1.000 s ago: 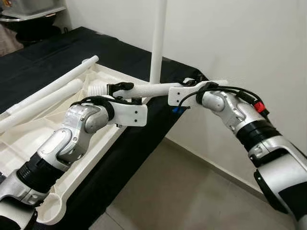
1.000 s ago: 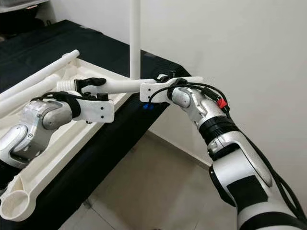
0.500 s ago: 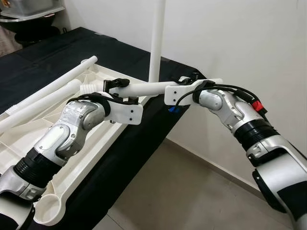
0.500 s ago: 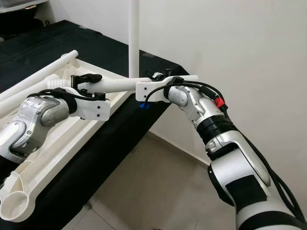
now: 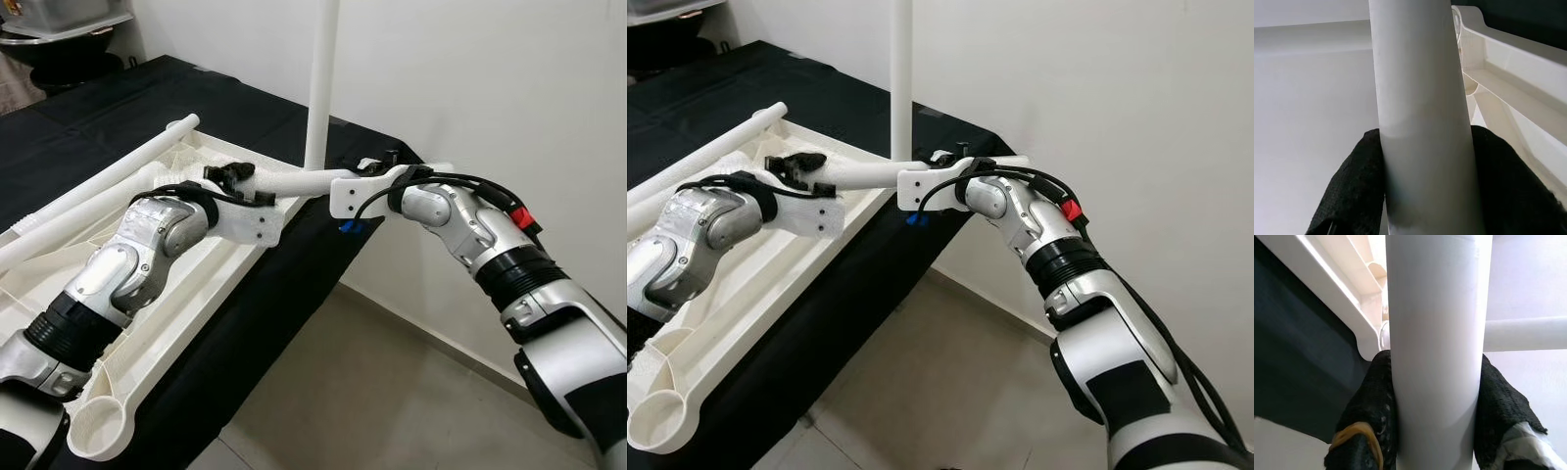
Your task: Building children table
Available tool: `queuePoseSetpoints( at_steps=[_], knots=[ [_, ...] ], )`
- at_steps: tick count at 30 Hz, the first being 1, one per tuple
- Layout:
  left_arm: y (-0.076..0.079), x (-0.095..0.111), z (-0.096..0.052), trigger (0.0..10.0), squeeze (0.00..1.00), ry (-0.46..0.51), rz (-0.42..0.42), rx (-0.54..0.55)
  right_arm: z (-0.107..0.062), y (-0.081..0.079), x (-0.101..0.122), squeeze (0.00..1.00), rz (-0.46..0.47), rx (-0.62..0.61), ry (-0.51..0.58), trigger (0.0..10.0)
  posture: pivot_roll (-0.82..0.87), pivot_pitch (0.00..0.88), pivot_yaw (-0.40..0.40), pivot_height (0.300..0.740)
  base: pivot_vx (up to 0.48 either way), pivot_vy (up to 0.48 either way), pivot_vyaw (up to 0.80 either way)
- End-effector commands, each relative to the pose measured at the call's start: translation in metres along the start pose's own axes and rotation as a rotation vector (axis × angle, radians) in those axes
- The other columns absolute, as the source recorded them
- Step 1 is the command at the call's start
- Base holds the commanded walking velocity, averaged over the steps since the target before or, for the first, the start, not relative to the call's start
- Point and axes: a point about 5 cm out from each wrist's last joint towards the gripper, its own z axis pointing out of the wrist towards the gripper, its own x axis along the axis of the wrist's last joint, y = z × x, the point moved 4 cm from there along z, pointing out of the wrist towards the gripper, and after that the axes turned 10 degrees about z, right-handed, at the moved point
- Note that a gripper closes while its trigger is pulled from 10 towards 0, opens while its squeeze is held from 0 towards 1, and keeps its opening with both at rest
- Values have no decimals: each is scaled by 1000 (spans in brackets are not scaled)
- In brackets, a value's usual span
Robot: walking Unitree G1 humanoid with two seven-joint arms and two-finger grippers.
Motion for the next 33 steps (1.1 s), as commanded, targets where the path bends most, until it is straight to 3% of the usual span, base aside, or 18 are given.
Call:
queuePoseSetpoints(
  at_steps=[1,7,8,16,17,25,26,27,31,33],
  knots=[
    [17,0,2,0,0,4,23,-65,-3,11,13,0,-13,-34,55,10000,33,118,-61,740,0,0,0],
    [21,-1,2,0,0,-1,17,-70,-8,17,16,0,-9,-61,71,10000,28,104,-56,740,0,0,0],
    [21,-1,2,10000,0,-3,21,-70,-8,18,18,0,-8,-69,77,10000,28,99,-55,740,0,0,0],
    [22,0,1,10000,0,-2,25,-79,-9,24,29,0,-8,-99,118,10000,27,103,-59,740,0,0,0],
    [22,0,1,10000,0,1,27,-80,-9,25,32,1000,1,-106,134,10000,30,100,-61,740,0,0,0],
    [27,1,-3,10000,0,12,28,-107,-10,31,44,1000,-2,-141,184,10000,31,102,-64,740,0,0,0],
    [29,1,-3,10000,0,11,25,-118,-10,30,45,886,-9,-134,188,10000,32,105,-64,740,0,0,0],
    [32,0,-3,10000,0,7,19,-134,-10,28,47,0,-6,-123,197,10000,32,108,-65,740,0,0,0],
    [38,-3,-4,10000,0,-4,10,-164,-12,26,53,0,15,-93,240,10000,33,108,-65,740,0,0,0],
    [42,-8,-6,10000,0,-21,11,-186,-18,25,68,0,50,-56,339,10000,32,111,-65,740,0,0,0]
  ],
)
